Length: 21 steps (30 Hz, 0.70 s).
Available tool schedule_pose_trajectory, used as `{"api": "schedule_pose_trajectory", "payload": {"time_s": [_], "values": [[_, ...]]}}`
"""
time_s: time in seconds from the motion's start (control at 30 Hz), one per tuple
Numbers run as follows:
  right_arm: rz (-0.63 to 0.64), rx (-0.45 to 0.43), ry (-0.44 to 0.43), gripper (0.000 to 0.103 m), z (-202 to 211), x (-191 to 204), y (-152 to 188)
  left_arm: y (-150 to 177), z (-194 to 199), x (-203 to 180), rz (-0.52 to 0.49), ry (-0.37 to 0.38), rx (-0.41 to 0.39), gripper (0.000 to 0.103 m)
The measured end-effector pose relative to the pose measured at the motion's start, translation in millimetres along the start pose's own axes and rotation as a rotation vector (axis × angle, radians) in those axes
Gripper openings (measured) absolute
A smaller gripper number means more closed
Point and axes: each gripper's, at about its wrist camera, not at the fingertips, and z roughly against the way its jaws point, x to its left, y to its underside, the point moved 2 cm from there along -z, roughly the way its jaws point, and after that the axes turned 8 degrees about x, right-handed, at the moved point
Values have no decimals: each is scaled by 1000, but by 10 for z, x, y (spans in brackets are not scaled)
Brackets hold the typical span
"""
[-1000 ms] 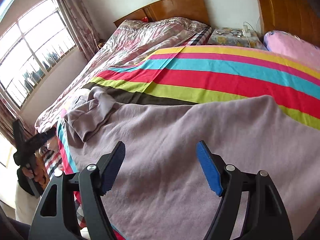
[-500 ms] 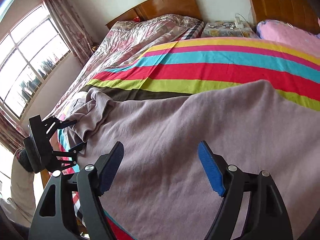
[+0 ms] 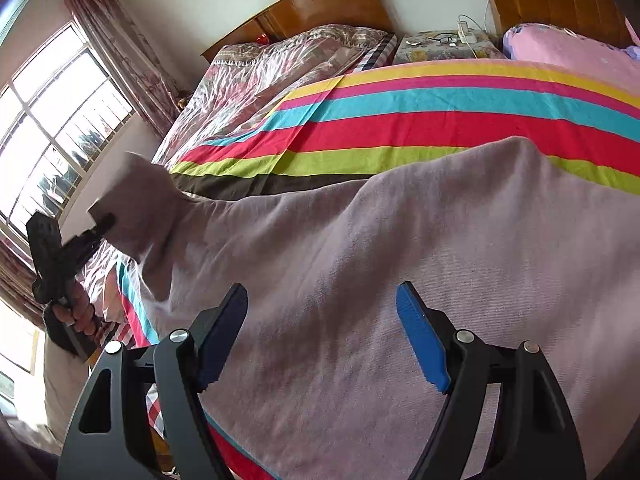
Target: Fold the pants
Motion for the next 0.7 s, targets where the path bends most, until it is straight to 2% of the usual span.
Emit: {"api": "schedule_pose_trajectory", "payload": {"time_s": [0.07, 0.1, 0.13, 0.2, 0.27, 0.3, 0.4, 0.47, 0.53, 0.57, 0.63, 0.7], "values": [[3, 13, -7, 76, -58, 4, -16, 53, 223, 675, 322, 69, -109, 5], [8, 19, -9, 76, -90, 23, -24, 98, 272, 914, 419, 54, -129, 5], [12, 24, -13, 76, -112, 42, -27, 128, 275, 1033, 451, 32, -127, 6], [28, 33, -19, 76, -156, 107, -23, 182, 187, 1172, 468, 33, -88, 10], [66, 46, -13, 76, -200, 211, -38, 218, 118, 1195, 478, 65, -61, 31], [98, 49, -14, 76, -212, 298, -45, 218, 112, 1178, 469, 71, -64, 33], [240, 57, -47, 76, -247, 656, -33, 203, 82, 1101, 441, 81, -76, 33], [381, 67, -85, 75, -296, 995, 45, 207, 49, 1068, 436, 73, -80, 33], [513, 85, -129, 64, -362, 1294, 164, 214, 46, 1054, 442, 76, -86, 35], [575, 106, -143, 63, -414, 1427, 238, 214, 26, 1048, 441, 75, -87, 35], [676, 143, -142, 54, -524, 1618, 392, 173, -1, 1007, 412, 48, -78, 34], [750, 184, -137, 45, -628, 1729, 552, 178, 0, 958, 373, 13, -68, 21]]}}
